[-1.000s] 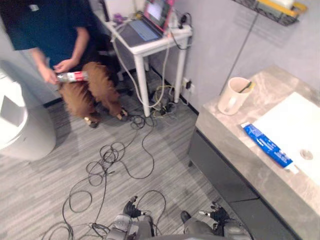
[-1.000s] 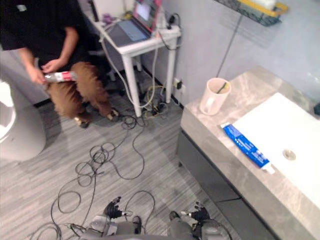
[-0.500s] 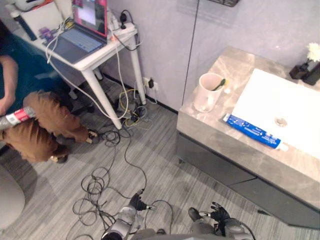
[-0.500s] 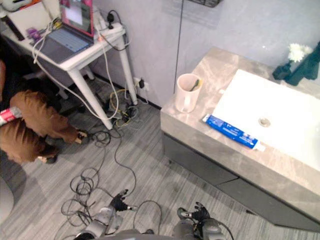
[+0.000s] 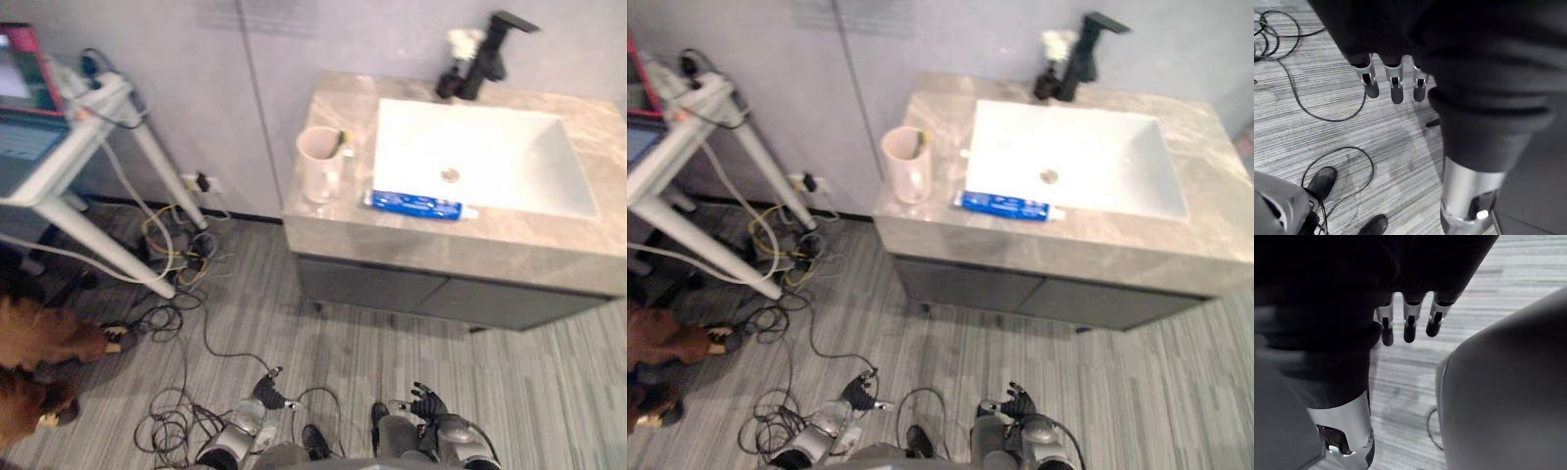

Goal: Organize washtable

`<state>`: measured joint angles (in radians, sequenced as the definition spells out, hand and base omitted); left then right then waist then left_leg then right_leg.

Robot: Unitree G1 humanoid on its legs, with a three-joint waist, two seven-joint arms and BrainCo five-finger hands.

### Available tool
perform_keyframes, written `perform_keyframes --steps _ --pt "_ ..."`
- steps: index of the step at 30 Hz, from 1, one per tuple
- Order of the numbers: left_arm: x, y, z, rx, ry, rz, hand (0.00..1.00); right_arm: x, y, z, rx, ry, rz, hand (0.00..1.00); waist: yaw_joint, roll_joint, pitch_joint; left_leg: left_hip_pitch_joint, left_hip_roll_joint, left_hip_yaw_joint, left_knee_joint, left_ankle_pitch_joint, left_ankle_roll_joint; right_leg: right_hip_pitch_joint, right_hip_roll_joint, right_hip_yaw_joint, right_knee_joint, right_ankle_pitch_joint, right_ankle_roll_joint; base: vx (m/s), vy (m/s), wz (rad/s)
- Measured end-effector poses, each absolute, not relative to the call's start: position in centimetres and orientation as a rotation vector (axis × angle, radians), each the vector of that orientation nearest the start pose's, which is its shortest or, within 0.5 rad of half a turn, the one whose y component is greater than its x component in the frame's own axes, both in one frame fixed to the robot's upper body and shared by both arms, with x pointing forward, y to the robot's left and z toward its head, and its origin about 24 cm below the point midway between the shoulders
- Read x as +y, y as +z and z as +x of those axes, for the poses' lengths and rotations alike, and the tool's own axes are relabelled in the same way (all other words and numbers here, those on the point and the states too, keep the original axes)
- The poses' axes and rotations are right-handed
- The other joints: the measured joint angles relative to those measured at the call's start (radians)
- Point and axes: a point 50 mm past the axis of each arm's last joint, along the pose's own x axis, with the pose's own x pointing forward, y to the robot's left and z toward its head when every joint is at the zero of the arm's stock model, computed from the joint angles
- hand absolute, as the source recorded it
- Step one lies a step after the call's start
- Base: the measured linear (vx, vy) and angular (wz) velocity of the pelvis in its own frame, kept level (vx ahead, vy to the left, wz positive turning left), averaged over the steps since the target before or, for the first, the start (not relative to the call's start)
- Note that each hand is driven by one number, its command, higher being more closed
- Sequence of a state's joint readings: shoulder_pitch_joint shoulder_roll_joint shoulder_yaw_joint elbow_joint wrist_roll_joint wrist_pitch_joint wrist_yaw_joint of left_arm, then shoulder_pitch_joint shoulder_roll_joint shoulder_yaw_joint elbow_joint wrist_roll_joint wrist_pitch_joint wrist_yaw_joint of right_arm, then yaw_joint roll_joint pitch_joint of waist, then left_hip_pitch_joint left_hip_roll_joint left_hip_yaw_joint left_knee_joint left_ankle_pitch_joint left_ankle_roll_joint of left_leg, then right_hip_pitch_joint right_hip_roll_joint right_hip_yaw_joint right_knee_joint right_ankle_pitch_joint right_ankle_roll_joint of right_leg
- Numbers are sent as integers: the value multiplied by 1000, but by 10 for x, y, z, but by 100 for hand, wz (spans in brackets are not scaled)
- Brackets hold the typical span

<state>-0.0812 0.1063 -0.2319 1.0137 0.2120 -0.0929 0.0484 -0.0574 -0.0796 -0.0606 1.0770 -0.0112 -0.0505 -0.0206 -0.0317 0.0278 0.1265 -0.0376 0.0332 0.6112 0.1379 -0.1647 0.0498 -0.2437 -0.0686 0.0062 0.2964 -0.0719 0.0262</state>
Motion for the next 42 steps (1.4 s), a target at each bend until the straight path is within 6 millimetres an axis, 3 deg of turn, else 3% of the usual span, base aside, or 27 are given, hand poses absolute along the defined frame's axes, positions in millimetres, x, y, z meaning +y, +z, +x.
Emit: perform_keyframes --steps 4,9,15,24,28,34,35,42 --pt "148 -133 173 798 -254 414 0 -186 -150 143 989 -83 -94 0 -8 3 17 58 -3 34 -42 19 -28 93 16 -18 -161 45 33 -58 -138 -54" --pt "139 -134 170 793 -272 396 0 -184 -152 139 1006 -55 -119 0 -7 -4 16 93 5 58 -88 38 -53 151 52 25 -263 98 29 -24 -122 -27" --pt "138 -136 166 807 -292 387 0 -184 -154 134 1020 -50 -122 0 -1 -5 10 126 1 45 -99 38 -54 211 63 21 -324 117 23 11 -43 0" --pt "139 -142 154 845 -313 395 0 -183 -157 125 1047 -45 -120 0 20 -13 -8 134 -13 -38 -95 38 -53 270 37 -33 -375 131 17 -44 5 19" --pt "142 -150 138 909 -318 391 0 -183 -158 122 1055 -46 -119 0 28 -8 -26 133 -17 -45 -89 38 -53 278 32 -35 -388 139 21 -80 3 6" --pt "139 -151 135 916 -337 379 0 -185 -159 119 1064 -48 -121 0 43 -8 -27 133 -16 -46 -86 43 -46 279 34 -32 -390 150 21 -95 -14 -1" --pt "138 -153 129 934 -346 377 0 -185 -160 116 1079 -29 -146 0 46 0 -66 133 -33 -54 -87 54 -30 274 26 -21 -398 170 27 0 0 0" --pt "140 -154 128 939 -321 351 0 -186 -161 112 1088 -41 -137 0 46 -3 -65 132 -32 -44 -88 54 -30 266 28 -7 -395 170 28 0 0 -5"
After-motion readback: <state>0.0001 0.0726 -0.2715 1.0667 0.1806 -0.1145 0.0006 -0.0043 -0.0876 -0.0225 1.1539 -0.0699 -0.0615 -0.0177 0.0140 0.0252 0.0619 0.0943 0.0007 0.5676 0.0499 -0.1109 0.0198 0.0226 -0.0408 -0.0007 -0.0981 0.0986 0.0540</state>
